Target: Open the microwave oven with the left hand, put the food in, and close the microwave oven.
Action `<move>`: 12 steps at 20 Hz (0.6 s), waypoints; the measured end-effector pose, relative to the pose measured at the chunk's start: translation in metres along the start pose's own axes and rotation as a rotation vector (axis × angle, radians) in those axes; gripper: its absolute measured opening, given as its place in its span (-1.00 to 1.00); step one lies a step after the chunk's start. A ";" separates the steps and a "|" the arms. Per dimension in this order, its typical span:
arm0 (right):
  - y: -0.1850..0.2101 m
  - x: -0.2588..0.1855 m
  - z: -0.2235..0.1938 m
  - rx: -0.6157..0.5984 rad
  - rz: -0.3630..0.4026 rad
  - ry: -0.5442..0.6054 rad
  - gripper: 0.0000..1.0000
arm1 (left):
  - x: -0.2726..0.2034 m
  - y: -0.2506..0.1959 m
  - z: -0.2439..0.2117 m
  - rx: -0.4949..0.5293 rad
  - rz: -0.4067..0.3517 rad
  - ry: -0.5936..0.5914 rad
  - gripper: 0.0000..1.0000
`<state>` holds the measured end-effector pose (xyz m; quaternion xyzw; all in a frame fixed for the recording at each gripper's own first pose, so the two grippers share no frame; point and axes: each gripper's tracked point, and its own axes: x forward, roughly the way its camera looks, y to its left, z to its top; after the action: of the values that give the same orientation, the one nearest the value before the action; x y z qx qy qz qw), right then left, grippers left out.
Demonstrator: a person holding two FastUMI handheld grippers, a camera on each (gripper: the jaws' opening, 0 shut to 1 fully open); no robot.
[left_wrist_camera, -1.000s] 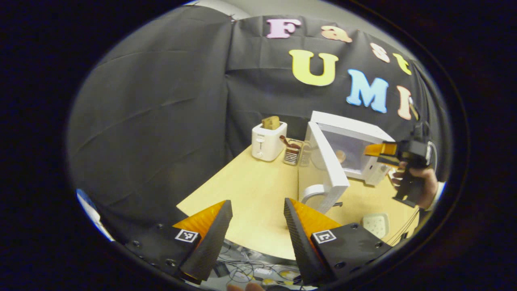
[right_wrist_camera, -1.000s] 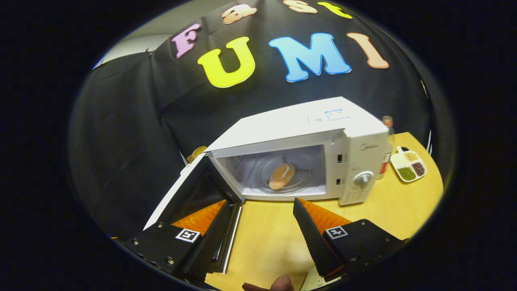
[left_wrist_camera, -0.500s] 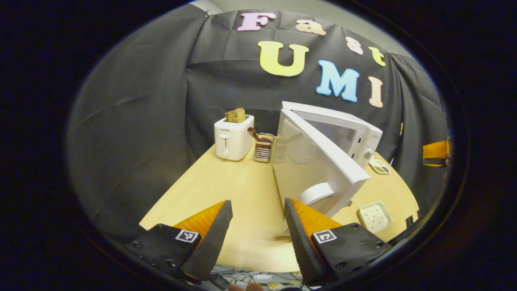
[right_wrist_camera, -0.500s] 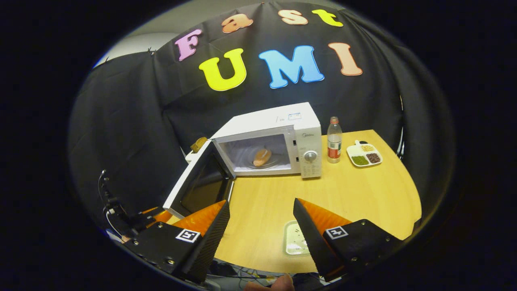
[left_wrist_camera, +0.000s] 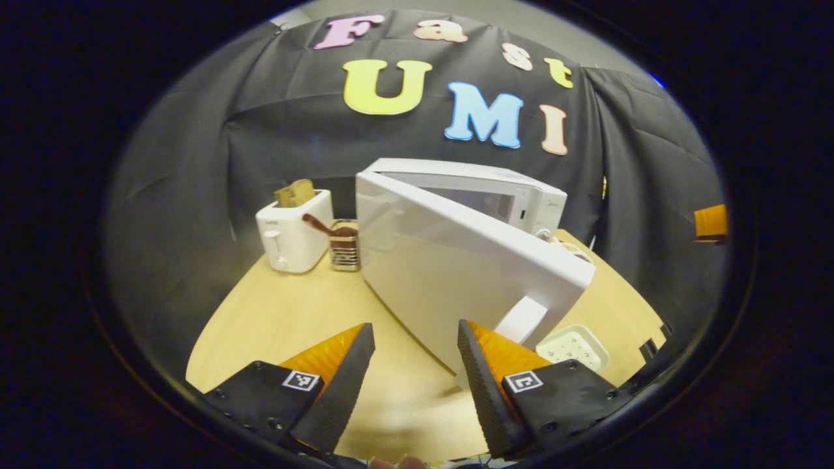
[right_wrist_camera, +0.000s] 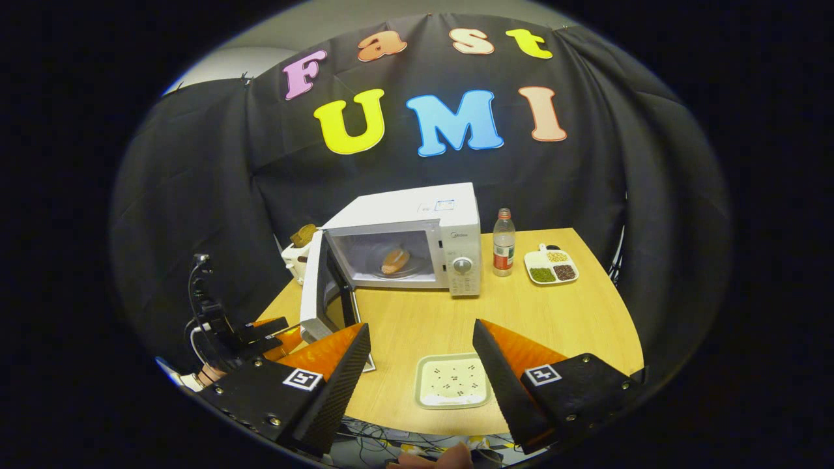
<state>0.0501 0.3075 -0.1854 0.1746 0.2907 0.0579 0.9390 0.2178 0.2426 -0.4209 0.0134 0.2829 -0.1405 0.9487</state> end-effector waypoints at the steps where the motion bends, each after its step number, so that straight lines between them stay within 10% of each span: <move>1: -0.011 0.001 -0.002 -0.001 -0.013 0.008 0.94 | 0.012 -0.012 0.007 0.019 -0.012 -0.001 0.76; 12: -0.095 0.096 0.044 0.076 0.058 0.040 0.94 | 0.141 -0.078 0.063 0.073 0.012 0.053 0.77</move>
<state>0.1546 0.2258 -0.2364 0.2170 0.3062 0.0773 0.9237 0.3424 0.1247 -0.4401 0.0534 0.3025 -0.1446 0.9406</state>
